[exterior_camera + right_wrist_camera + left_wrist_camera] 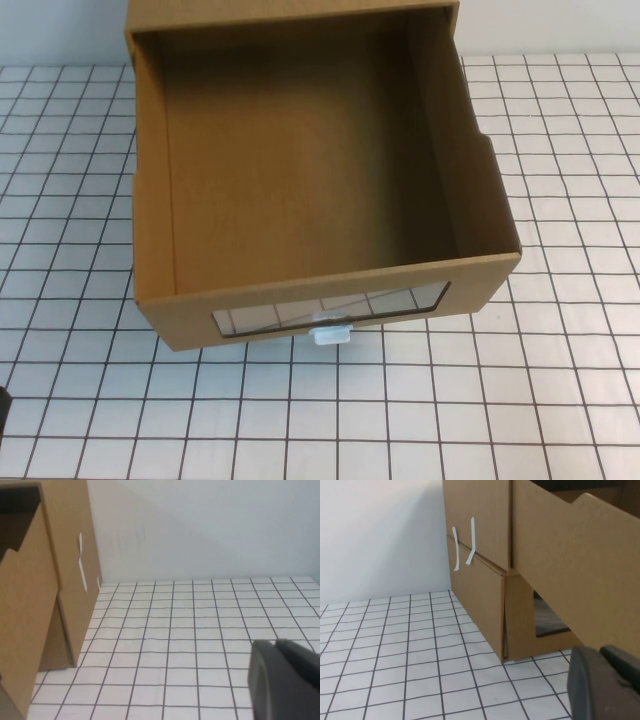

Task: Open the shoe box
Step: 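Pull the top drawer of the cardboard box fully open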

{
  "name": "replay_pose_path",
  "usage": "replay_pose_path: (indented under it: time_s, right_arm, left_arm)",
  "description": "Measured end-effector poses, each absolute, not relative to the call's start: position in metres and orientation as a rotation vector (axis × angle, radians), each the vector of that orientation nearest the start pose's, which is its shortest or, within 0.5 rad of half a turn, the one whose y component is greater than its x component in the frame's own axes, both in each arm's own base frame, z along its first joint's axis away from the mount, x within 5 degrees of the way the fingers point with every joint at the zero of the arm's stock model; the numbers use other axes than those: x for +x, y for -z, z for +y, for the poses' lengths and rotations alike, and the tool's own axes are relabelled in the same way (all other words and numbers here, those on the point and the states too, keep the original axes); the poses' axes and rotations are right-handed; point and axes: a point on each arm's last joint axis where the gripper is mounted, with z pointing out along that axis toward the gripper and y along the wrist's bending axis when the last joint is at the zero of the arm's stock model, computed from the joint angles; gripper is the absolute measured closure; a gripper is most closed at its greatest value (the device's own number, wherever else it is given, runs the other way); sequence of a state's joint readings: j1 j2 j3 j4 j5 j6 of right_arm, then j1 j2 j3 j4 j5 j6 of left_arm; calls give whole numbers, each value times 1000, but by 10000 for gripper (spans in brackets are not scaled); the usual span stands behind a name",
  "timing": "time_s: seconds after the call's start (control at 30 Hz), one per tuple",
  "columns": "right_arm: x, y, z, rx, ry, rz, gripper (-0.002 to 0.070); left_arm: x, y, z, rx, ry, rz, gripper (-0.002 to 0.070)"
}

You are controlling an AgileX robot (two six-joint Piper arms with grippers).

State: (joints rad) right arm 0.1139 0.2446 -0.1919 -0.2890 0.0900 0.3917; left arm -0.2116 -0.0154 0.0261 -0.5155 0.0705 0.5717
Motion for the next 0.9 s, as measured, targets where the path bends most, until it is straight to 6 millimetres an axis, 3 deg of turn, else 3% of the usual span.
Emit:
replay_pose_path:
  time_s: [0.23,0.7,0.9]
  right_arm:
    - [52,-229,2,40,-155,1538,689]
    - [52,-220,2,71,-183,1581,689]
    - [56,-193,7,-6,-178,1664,689]
  left_arm:
    - [54,-200,-15,236,149,1540,677]
    - [54,-199,-15,237,149,1541,677]
    - [54,-199,-15,237,149,1541,677]
